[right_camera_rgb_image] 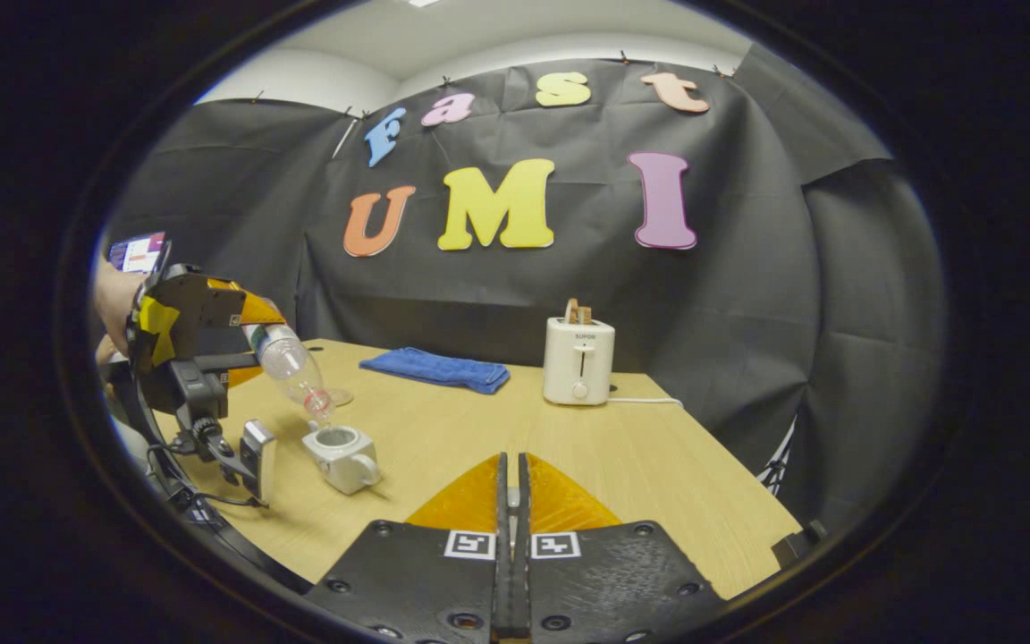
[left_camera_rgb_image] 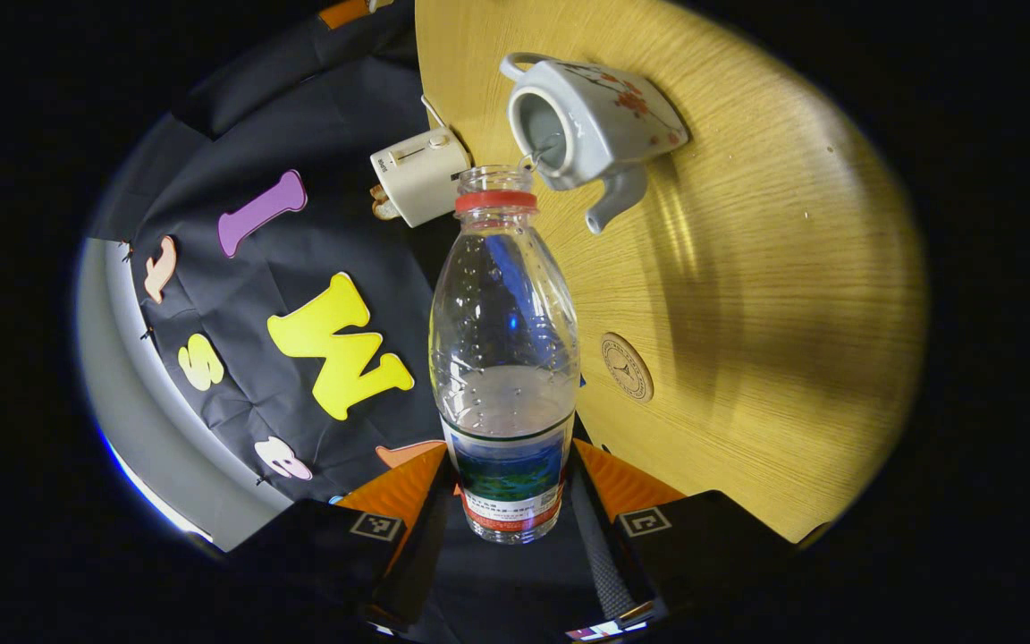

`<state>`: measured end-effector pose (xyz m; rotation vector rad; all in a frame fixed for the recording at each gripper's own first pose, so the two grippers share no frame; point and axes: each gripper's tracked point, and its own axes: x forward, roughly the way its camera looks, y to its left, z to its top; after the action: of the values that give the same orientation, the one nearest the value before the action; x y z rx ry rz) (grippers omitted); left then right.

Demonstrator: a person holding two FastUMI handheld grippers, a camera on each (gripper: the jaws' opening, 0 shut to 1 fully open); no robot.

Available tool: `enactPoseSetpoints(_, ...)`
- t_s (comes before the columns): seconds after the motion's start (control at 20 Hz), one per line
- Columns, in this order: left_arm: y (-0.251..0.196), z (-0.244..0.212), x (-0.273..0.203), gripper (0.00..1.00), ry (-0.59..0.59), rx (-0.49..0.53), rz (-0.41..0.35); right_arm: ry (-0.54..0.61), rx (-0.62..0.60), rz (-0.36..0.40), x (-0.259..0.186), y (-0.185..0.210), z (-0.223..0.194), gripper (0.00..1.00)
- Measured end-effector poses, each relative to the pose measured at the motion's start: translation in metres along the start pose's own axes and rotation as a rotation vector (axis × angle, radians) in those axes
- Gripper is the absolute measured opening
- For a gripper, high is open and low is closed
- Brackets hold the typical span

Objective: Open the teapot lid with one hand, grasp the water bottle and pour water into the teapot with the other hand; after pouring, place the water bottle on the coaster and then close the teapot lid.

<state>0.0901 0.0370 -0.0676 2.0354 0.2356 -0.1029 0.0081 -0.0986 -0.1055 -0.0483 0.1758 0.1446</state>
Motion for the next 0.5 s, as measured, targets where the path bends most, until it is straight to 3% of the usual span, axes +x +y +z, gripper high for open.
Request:
enactPoseSetpoints(0.25,0.011,0.002,-0.004,0.73,0.005,0.047,0.034,0.000,0.010,-0.002,-0.001,-0.003,-0.001,0.01)
enactPoseSetpoints(0.3,0.013,0.004,-0.004,0.77,0.004,0.059,0.040,0.001,0.010,-0.003,-0.001,-0.003,-0.002,0.02)
enactPoseSetpoints(0.35,0.019,0.006,-0.004,0.73,0.004,0.077,0.056,0.001,0.010,-0.003,-0.001,-0.004,-0.002,0.02)
enactPoseSetpoints(0.5,0.024,0.007,-0.004,0.72,0.006,0.099,0.075,-0.001,0.013,-0.005,-0.002,-0.006,-0.003,0.02)
